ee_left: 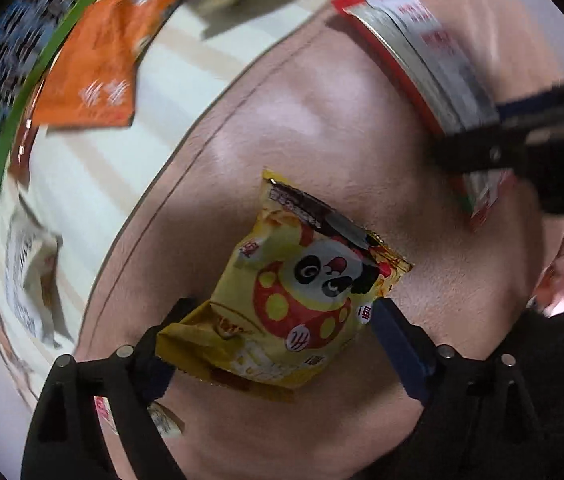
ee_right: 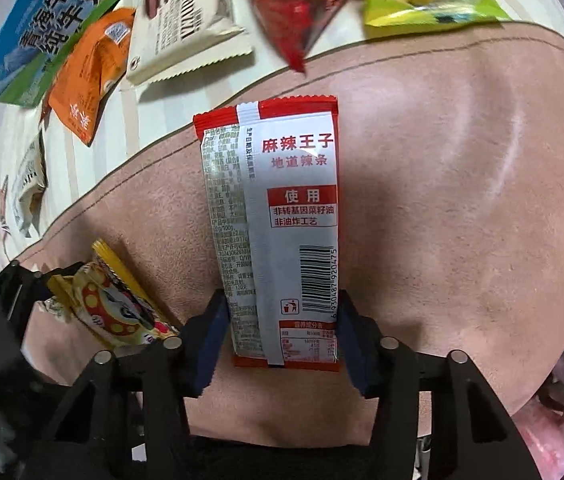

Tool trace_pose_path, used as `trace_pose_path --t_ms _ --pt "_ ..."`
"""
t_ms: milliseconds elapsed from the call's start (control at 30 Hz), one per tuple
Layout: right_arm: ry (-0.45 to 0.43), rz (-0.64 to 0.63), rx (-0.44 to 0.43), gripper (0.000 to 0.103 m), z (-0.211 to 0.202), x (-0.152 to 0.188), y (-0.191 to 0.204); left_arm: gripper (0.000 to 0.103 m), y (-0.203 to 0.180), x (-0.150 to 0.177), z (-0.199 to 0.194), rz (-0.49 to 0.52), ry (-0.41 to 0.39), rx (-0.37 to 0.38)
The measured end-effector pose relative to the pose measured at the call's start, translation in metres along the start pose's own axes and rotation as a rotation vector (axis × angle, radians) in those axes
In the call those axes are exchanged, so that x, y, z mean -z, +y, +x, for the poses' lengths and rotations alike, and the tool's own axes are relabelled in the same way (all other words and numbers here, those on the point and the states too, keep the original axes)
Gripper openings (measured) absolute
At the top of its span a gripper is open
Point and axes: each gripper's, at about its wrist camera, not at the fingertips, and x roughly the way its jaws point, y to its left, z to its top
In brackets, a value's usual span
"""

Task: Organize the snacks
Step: 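Lift both held packs and carry them over the cardboard box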

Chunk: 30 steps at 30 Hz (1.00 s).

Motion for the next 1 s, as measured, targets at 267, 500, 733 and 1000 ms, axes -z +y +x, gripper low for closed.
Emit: trace_pose_path --t_ms 267,500,733,1000 --pt "0.05 0.01 0.0 0.062 -0.004 0.007 -0.009 0.091 -0.013 0.015 -0.007 0.065 0.007 0.013" --pt "0.055 -0.007 0.024 0.062 0.003 0.005 0.003 0.091 -0.008 0.024 0.002 0.059 0.043 0.052" --pt "0.016 -0.002 0.032 0.051 -0.007 0.009 0.008 0.079 0.025 0.034 -0.009 -0.163 -0.01 0.128" --pt "-0.039 -0.005 0.005 0.049 -0.03 0.012 0.015 0.079 0.078 0.066 -0.006 -0.537 -0.039 0.338"
